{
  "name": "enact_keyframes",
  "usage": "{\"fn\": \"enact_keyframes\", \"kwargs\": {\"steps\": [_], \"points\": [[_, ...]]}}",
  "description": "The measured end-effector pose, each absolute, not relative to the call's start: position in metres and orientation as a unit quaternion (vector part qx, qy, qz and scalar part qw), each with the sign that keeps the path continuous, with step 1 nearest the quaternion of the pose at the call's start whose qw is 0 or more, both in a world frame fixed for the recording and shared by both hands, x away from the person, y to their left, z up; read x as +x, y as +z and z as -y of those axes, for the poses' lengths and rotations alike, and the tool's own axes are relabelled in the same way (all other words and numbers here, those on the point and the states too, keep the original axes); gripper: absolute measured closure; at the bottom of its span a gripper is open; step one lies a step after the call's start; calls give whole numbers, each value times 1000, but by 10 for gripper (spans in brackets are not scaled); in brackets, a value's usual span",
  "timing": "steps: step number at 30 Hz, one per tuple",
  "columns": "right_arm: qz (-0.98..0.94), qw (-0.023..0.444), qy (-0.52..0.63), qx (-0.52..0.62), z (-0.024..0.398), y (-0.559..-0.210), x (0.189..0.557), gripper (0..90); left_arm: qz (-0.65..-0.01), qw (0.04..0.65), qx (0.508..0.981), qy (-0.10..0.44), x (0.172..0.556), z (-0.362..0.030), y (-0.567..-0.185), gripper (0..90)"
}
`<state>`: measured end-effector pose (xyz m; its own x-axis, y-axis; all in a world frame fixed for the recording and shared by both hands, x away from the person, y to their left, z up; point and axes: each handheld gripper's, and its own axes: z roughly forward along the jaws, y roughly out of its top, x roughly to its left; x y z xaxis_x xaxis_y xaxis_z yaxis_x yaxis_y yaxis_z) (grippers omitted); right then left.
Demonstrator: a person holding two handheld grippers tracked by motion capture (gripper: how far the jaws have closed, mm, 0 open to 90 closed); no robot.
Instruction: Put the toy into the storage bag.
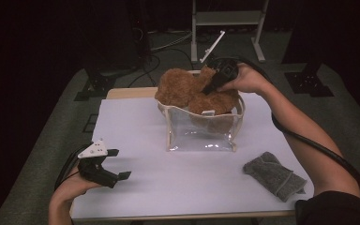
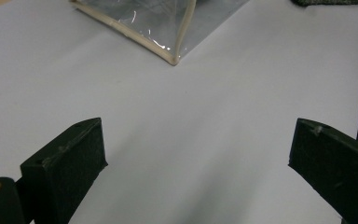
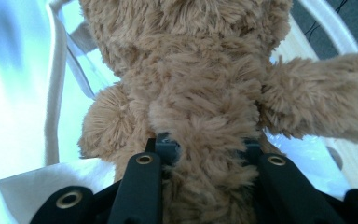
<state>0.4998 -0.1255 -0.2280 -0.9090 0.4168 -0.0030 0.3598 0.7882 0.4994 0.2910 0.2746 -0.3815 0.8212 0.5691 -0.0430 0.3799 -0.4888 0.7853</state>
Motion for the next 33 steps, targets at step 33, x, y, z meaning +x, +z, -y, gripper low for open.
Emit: {"fn": "enact_keyframes", "kwargs": {"steps": [33], "points": [[-950,42,232,203,126,-272,498,450,-277,419,858,109,291,-273,-382,27]]}}
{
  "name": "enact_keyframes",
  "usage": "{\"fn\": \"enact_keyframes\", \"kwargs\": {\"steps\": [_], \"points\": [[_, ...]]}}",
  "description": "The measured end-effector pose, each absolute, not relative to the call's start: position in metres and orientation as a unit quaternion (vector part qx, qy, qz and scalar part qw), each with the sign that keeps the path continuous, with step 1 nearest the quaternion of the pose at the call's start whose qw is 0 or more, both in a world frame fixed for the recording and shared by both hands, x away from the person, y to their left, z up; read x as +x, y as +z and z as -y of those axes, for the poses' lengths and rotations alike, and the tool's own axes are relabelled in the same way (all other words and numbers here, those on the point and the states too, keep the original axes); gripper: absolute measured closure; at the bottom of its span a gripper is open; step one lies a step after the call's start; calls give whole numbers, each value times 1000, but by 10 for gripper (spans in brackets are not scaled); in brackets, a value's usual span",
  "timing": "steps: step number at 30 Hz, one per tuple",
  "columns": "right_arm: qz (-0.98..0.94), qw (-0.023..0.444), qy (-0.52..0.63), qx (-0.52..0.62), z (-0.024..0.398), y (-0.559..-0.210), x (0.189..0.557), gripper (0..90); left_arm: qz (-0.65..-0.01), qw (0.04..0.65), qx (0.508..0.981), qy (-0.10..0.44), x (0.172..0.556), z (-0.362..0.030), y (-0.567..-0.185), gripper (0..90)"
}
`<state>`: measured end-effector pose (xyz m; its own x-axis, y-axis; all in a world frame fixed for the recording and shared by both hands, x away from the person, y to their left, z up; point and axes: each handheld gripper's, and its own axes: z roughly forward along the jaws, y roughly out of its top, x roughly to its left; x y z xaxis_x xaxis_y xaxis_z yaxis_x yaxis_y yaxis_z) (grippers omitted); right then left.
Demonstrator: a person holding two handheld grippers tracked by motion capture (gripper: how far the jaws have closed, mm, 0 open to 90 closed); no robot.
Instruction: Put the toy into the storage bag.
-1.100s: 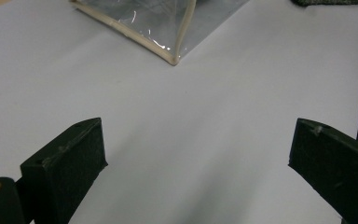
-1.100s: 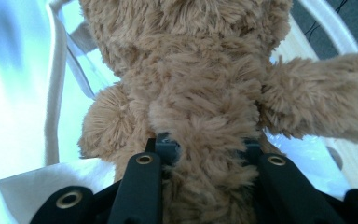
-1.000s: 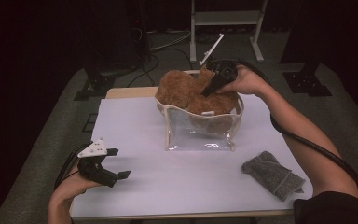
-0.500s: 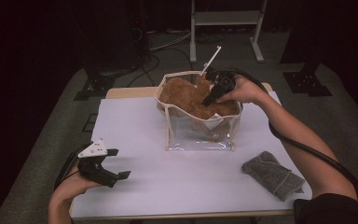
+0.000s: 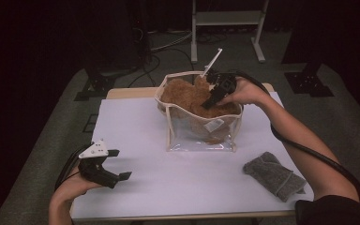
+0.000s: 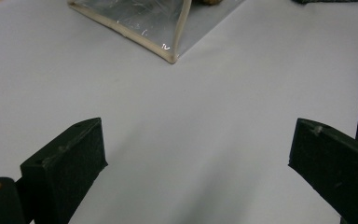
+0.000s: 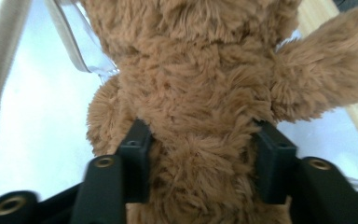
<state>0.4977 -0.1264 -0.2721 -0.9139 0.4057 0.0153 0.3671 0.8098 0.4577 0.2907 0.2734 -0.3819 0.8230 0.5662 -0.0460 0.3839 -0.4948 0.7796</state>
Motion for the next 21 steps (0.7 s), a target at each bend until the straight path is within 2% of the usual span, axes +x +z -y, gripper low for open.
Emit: {"fn": "enact_keyframes", "kwargs": {"steps": [10,13,18,21], "points": [[-946,66,262,181,111,-251,495,446,-274,418,859,109,292,-272,-381,27],[-946,73,261,180,102,-255,499,495,-273,421,858,109,291,-273,-381,27],[-947,76,251,183,94,-264,504,677,-276,423,856,109,290,-275,-381,27],[-947,63,250,194,96,-269,508,709,-277,423,856,109,289,-276,-381,27]]}}
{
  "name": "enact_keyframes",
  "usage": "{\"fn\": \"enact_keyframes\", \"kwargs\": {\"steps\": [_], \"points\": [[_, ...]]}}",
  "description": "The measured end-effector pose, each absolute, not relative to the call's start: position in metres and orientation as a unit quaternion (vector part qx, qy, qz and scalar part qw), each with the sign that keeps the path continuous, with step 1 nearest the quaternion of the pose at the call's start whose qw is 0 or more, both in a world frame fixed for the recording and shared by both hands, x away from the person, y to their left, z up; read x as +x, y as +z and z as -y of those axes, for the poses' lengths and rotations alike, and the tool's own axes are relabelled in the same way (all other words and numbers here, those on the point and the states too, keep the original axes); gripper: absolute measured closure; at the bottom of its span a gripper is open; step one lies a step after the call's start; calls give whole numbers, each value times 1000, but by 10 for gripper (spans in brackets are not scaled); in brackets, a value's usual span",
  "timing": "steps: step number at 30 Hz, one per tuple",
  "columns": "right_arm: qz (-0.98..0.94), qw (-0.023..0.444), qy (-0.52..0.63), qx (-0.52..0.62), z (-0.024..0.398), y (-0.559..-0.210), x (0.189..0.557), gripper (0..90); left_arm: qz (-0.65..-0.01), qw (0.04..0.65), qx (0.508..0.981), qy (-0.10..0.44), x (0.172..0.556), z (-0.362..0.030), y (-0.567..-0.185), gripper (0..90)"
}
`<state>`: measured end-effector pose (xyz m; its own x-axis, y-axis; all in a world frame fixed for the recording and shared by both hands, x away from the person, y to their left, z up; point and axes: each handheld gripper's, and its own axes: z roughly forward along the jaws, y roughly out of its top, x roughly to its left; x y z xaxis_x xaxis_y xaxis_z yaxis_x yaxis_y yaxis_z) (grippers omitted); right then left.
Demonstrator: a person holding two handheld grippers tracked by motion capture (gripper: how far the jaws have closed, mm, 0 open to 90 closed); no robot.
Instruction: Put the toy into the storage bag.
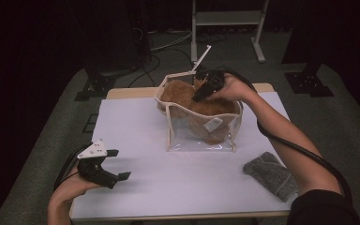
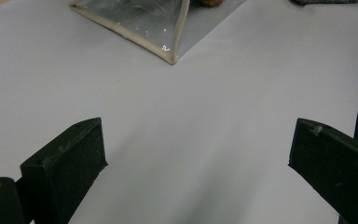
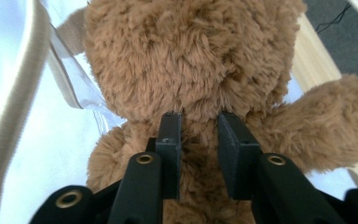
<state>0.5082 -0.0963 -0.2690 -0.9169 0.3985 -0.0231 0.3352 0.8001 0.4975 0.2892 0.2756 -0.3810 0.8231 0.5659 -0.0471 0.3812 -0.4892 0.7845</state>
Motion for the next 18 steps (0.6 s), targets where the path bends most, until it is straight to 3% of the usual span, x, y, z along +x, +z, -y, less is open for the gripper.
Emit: {"fn": "enact_keyframes", "kwargs": {"steps": [18], "points": [[-961,49,196,186,94,-294,507,733,-276,423,856,112,287,-276,-381,27]]}}
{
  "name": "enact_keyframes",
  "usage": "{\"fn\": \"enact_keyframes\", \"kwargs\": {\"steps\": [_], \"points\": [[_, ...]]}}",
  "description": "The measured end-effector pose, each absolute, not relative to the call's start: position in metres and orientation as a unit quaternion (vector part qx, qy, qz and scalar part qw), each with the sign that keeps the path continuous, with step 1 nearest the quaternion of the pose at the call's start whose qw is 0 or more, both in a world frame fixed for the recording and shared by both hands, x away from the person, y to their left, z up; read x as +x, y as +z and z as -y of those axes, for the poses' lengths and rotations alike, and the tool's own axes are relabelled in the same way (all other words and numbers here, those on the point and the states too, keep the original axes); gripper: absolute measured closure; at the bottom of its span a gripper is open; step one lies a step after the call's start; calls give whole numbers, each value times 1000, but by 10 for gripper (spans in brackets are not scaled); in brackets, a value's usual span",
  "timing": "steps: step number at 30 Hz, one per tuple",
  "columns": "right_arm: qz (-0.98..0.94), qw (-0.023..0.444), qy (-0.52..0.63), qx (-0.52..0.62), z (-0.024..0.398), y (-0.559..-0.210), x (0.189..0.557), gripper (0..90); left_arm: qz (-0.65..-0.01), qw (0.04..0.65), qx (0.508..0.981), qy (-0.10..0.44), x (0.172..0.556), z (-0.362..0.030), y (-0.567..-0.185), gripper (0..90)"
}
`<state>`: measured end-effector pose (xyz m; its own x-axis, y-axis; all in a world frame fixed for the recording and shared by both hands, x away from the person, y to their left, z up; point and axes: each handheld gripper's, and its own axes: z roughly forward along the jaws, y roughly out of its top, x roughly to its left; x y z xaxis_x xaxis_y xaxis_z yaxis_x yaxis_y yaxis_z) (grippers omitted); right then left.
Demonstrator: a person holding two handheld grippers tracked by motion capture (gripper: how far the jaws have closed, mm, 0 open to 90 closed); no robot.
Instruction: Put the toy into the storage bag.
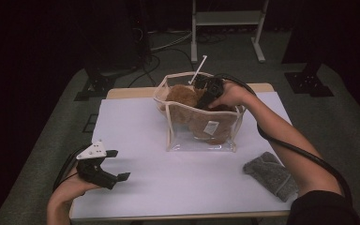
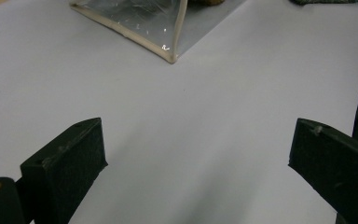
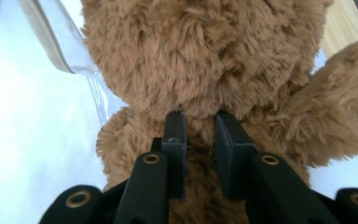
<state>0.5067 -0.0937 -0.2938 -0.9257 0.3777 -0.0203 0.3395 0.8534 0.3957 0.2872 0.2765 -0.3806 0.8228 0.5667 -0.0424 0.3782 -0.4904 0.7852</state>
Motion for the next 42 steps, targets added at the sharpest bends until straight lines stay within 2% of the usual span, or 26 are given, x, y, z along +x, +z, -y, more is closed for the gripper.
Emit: {"fn": "enact_keyframes", "kwargs": {"steps": [8,12,15,21,27,36,42], "points": [[-949,52,254,181,90,-263,506,688,-274,424,856,111,288,-275,-380,27],[-942,73,277,174,82,-258,507,660,-272,421,858,109,290,-273,-380,27],[-939,68,291,172,75,-260,509,628,-272,421,858,108,290,-273,-381,27],[-943,58,278,173,64,-273,514,645,-272,425,856,112,289,-276,-379,27],[-961,55,217,165,60,-287,514,675,-272,423,857,113,288,-276,-379,27],[-955,47,234,176,72,-281,513,655,-271,424,857,112,289,-274,-379,27],[-954,46,224,194,89,-284,514,702,-270,424,857,111,289,-274,-379,27]]}}
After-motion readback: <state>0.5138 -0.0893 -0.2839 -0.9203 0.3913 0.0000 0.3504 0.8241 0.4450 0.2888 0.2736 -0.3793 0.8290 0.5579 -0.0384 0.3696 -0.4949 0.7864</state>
